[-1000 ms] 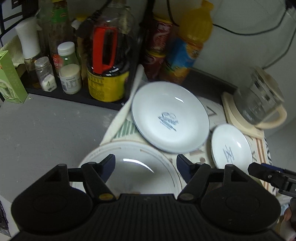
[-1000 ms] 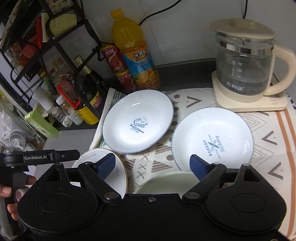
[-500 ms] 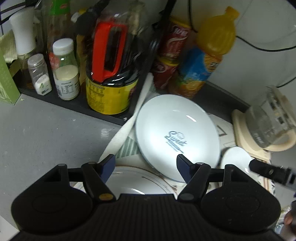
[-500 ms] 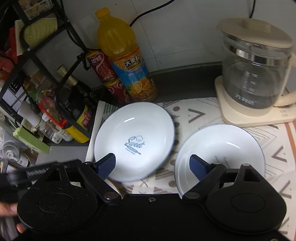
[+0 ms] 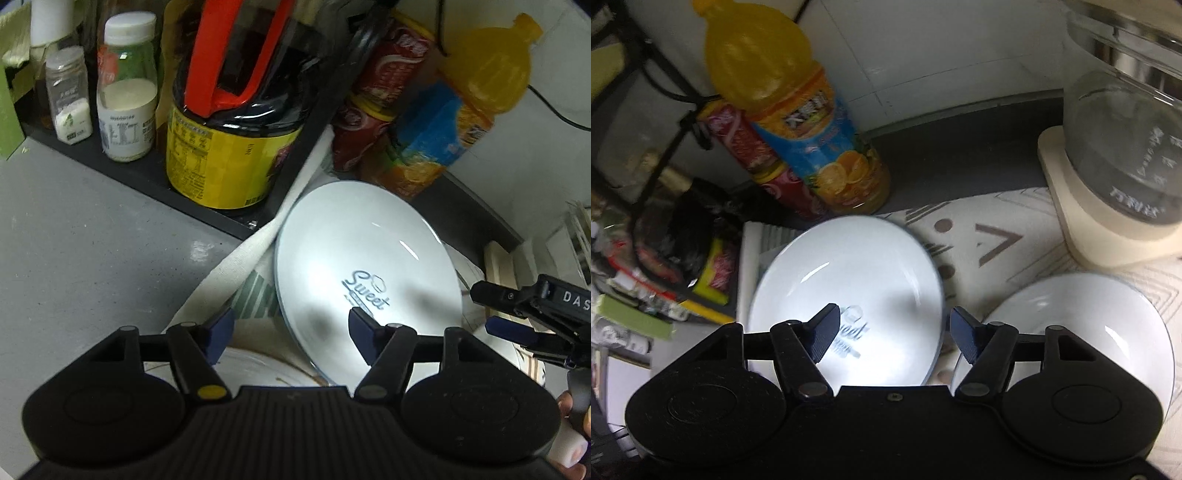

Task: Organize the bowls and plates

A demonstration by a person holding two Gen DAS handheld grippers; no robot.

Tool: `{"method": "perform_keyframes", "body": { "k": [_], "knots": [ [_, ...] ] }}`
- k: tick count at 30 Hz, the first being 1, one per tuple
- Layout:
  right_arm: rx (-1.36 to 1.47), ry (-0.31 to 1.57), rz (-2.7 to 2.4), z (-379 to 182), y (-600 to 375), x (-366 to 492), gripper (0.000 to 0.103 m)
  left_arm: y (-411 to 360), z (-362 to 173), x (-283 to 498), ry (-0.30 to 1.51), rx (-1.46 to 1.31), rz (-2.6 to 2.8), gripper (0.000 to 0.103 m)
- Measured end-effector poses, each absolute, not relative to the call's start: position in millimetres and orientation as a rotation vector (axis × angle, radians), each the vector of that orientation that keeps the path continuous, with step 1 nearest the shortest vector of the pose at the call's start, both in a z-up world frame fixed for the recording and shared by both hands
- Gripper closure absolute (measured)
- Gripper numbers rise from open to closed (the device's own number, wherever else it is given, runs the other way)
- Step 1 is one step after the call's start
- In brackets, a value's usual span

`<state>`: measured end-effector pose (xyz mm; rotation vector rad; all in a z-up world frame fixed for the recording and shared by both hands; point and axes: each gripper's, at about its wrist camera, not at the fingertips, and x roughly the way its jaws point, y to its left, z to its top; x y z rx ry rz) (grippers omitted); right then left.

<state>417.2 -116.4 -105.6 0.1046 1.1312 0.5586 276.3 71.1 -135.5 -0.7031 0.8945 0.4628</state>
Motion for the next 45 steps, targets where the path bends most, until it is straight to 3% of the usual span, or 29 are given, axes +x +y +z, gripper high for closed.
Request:
{"method": "perform_keyframes", "body": {
  "k": [6, 11, 15, 17, 27, 35, 45],
  "knots": [
    [0.077, 1.191, 0.527, -128, -111, 430, 0.045, 78, -149, 291, 0.918, -0.731, 0.474, 0.053],
    [0.051, 1.257, 0.528, -147, -103, 434, 0.069, 80, -160, 301, 0.947, -0.748, 0.467, 0.074],
    [0.024, 1.287, 0.524, -155, -97, 437, 0.074, 81, -167, 307, 0.969, -0.755, 0.467, 0.088],
    [0.010, 1.318, 0.527, -160, -94, 438, 0.078, 82, -169, 309, 0.966, -0.759, 0.468, 0.089],
    [0.015, 1.345, 0.536, -162, -90, 443, 0.083, 87, -174, 301, 0.940, -0.808, 0.452, 0.090],
    [0.109, 1.283, 0.583, -138, -114, 438, 0.095, 91, -155, 289, 0.917, -0.781, 0.408, 0.093],
    [0.096, 1.226, 0.630, -113, -128, 421, 0.094, 88, -131, 272, 0.890, -0.745, 0.373, 0.093]
  ]
}}
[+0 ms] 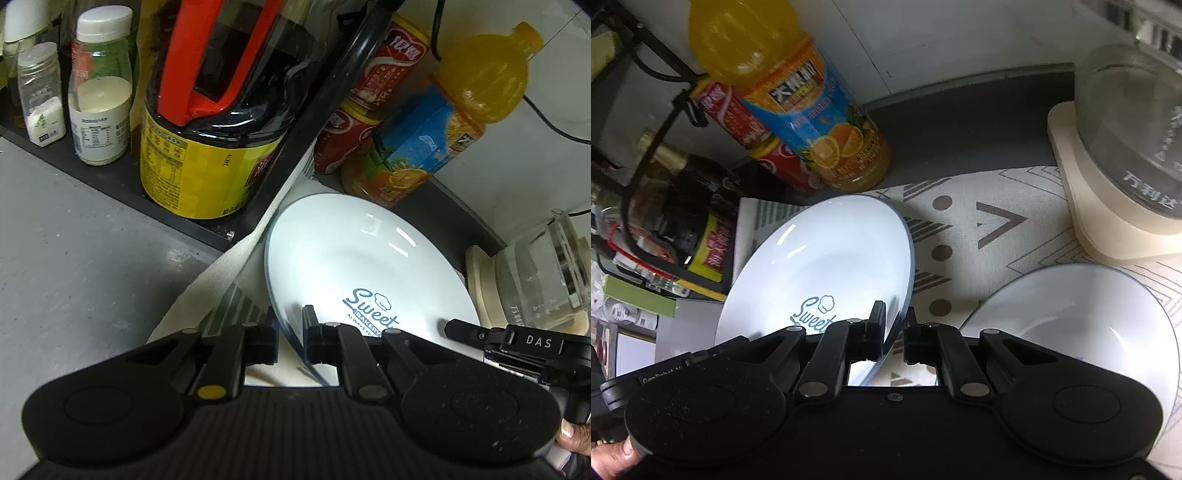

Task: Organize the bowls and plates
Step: 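Tilt the 'Sweet' plate up off the cloth with the right gripper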

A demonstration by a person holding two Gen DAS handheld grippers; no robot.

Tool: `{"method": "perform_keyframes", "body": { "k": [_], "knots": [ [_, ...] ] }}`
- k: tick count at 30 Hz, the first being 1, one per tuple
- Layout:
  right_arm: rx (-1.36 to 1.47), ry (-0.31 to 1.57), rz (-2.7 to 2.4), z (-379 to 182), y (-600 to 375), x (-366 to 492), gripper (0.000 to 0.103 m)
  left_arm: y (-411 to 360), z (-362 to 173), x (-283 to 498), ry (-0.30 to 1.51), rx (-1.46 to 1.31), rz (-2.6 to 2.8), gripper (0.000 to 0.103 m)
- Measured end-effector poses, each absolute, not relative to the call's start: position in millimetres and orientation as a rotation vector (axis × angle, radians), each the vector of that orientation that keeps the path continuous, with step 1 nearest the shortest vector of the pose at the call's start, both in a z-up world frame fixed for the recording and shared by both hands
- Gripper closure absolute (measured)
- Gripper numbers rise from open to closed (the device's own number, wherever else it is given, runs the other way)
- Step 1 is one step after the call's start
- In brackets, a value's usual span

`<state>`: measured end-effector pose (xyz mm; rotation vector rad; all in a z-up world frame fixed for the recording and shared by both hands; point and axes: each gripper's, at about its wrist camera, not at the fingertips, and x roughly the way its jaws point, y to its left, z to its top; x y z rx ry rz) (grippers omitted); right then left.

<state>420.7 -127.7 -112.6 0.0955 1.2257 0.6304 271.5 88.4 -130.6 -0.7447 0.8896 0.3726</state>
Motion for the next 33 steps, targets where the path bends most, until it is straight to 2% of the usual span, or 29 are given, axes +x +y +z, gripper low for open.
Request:
{"method": "perform_keyframes", "body": {
  "k": [12, 33],
  "knots": [
    [-0.010, 1.135, 0.674, -66, -129, 366, 0.092, 76, -98, 229, 0.862, -0.728, 0.326, 0.093],
    [-0.089, 1.105, 0.798, -49, -123, 276, 0.090, 82, -80, 135, 0.836, -0.721, 0.345, 0.093]
  ]
}}
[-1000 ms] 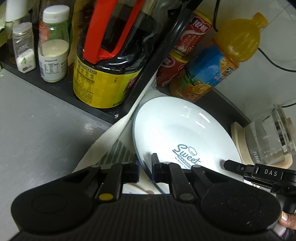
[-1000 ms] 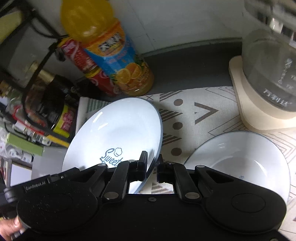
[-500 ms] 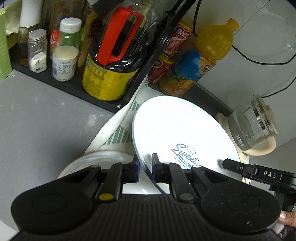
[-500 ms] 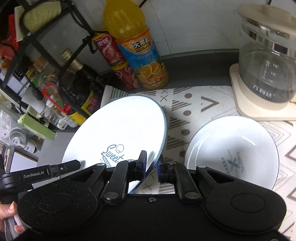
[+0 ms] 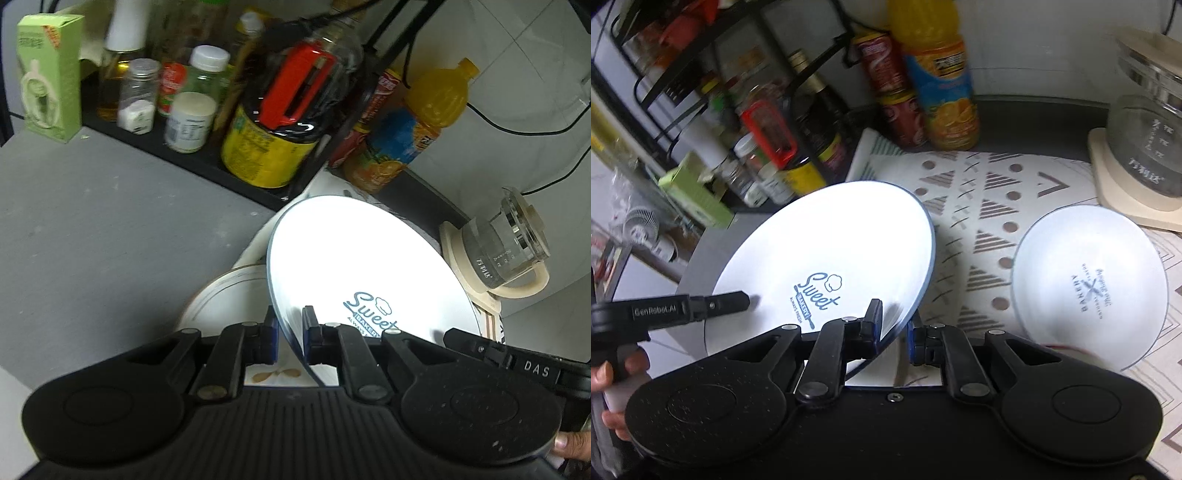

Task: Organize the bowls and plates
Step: 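Tilt the 'Sweet' plate up off the cloth with the right gripper, then carry the 'Sweet' plate onto the white plate stack and open the right gripper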

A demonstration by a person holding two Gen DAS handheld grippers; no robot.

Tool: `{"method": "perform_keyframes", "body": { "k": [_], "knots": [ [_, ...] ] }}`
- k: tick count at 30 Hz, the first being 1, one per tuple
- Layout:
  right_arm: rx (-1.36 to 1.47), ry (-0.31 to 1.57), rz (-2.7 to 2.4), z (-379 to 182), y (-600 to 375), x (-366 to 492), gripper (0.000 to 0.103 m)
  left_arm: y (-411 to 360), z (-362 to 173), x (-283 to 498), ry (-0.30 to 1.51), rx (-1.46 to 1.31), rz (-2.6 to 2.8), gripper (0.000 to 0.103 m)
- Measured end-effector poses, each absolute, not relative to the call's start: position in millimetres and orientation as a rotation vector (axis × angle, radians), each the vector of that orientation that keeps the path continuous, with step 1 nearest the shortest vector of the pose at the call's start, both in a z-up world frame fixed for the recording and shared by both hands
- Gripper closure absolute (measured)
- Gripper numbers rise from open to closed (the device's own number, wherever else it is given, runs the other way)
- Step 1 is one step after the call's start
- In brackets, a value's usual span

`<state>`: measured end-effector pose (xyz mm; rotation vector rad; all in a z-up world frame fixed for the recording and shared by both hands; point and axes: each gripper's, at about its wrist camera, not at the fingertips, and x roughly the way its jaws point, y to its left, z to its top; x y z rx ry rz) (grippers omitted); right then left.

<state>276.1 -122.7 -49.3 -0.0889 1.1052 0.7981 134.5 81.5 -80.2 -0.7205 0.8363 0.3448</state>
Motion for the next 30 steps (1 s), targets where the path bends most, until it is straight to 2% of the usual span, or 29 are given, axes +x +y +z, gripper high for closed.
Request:
{"method": "perform_keyframes", "body": {
  "k": [13, 25, 30],
  "knots": [
    [-0.210, 1.134, 0.839, -68, -102, 225, 0.088, 92, -107, 93, 0.912, -0.706, 0.401, 0.093],
    [-0.286, 1.158, 0.811, -79, -95, 212, 0.088, 90, -127, 89, 0.969, -0.701, 0.402, 0.091],
    [-0.344, 1.158, 0.806, -82, -87, 204, 0.082, 92, -133, 92, 0.983, -0.684, 0.403, 0.090]
  ]
}}
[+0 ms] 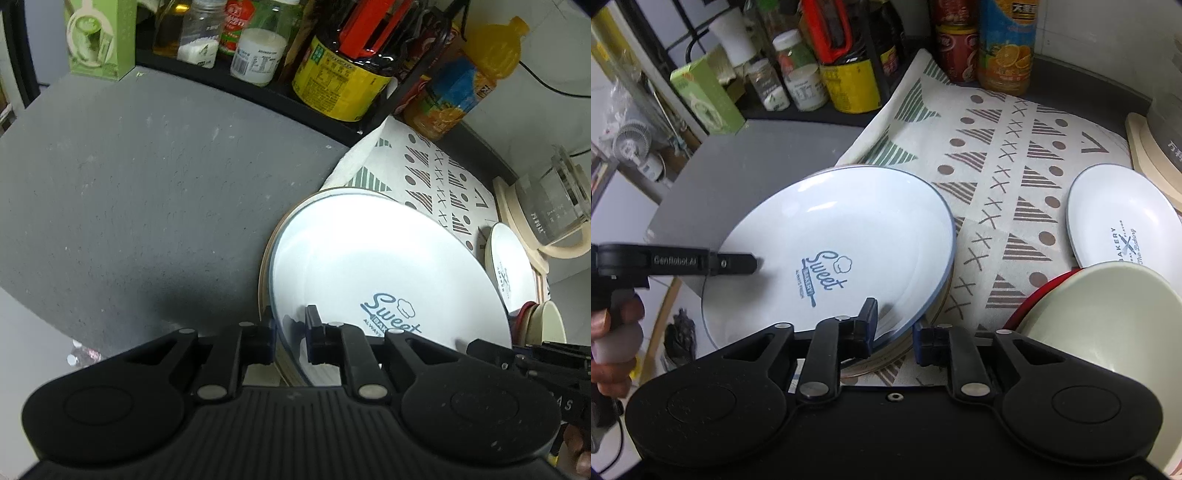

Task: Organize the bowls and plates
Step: 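Carry the 'Sweet' plate onto the white plate stack and open the right gripper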

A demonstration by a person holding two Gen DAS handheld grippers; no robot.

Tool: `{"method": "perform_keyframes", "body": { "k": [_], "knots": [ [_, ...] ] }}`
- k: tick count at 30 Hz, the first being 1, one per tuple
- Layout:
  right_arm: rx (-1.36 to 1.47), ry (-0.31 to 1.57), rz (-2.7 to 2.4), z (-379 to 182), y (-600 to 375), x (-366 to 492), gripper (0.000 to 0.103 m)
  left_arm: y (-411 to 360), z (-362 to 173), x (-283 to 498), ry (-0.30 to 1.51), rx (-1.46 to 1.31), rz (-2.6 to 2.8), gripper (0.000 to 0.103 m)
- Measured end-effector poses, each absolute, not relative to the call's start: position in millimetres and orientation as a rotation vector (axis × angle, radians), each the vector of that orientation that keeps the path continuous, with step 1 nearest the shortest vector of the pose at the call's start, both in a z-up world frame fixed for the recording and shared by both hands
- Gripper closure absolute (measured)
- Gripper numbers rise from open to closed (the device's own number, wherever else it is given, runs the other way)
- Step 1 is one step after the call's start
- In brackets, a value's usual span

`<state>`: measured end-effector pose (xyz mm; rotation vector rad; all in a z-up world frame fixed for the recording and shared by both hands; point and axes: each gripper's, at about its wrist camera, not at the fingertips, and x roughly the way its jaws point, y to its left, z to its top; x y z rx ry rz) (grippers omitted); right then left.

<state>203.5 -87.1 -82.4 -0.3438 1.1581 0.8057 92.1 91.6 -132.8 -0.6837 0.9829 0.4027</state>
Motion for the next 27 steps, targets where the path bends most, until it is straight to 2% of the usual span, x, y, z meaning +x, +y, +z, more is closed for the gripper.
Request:
{"method": "perform_keyframes", "body": {
  "k": [4, 19, 27],
  "knots": [
    [-0.349, 1.172, 0.778, -86, -84, 205, 0.082, 92, -135, 94, 0.983, -0.682, 0.400, 0.090],
    [-0.425, 1.237, 0.748, -105, -71, 194, 0.061, 87, -138, 104, 0.994, -0.596, 0.422, 0.092],
    [-0.388, 1.274, 0.765, -103, -75, 193, 0.058, 84, -138, 107, 0.998, -0.556, 0.428, 0.091]
  ]
}}
